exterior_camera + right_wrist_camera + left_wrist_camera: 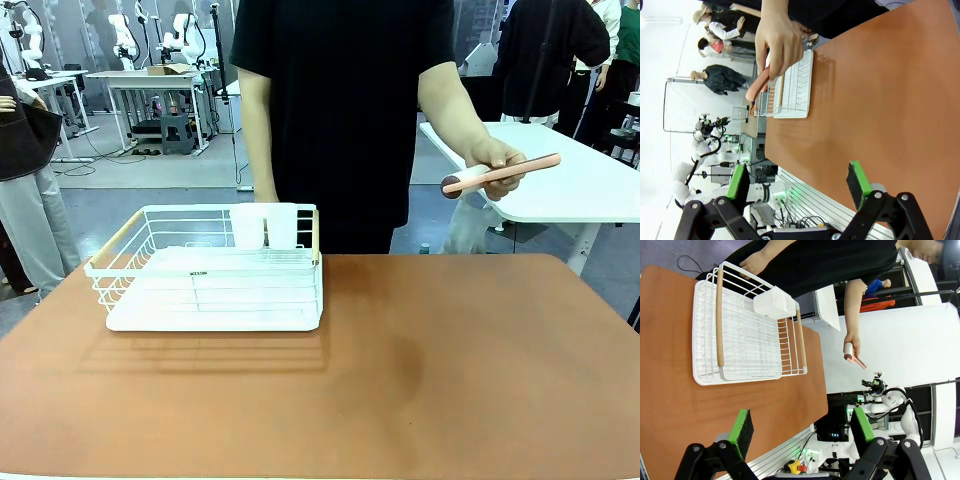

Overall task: Clean the table.
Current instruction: Pick up the Lint Roller when the human hands it over.

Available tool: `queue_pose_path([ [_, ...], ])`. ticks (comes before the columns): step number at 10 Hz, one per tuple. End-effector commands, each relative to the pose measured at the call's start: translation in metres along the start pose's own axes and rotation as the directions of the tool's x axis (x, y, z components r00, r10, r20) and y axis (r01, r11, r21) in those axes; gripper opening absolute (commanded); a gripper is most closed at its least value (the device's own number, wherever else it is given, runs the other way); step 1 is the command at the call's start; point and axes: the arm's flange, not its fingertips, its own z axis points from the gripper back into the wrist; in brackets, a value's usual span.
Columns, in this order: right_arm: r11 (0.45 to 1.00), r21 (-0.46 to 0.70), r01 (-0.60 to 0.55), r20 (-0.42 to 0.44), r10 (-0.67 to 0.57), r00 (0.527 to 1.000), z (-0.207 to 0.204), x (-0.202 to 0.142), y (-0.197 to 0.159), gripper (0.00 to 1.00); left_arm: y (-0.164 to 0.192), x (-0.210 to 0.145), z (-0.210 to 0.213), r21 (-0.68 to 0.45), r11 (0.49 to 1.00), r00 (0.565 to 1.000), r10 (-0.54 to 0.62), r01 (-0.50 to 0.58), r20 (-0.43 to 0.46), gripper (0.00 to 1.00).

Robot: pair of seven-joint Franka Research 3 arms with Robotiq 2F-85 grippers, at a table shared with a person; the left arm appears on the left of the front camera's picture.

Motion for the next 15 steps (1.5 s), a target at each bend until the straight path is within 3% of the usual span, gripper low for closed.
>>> queue_pose_path([
  [1, 0.98, -0.094, 0.175, 0.045, -0.171, 0.984, 0.001, -0.017, 0.056, 1.0, -0.001, 0.0, 0.002, -0.011, 1.0, 1.0, -0.005, 0.005, 0.004, 1.0],
  [3, 0.931, -0.179, 0.317, 0.088, -0.306, 0.948, -0.033, -0.031, 0.112, 1.0, -0.001, 0.0, 0.002, -0.011, 1.0, 1.0, -0.005, 0.005, 0.004, 1.0],
  [6, 0.89, -0.222, 0.399, 0.171, -0.368, 0.914, -0.099, -0.038, 0.145, 1.0, -0.001, 0.0, 0.002, -0.011, 1.0, 1.0, -0.005, 0.005, 0.004, 1.0],
  [9, 0.861, -0.204, 0.465, 0.268, -0.408, 0.873, -0.148, -0.043, 0.153, 1.0, -0.001, 0.0, 0.002, -0.011, 1.0, 1.0, -0.005, 0.005, 0.004, 1.0],
  [15, 0.863, -0.17, 0.476, 0.333, -0.404, 0.852, -0.21, -0.054, 0.145, 1.0, -0.001, 0.0, 0.002, -0.011, 1.0, 1.0, -0.005, 0.005, 0.004, 1.0],
])
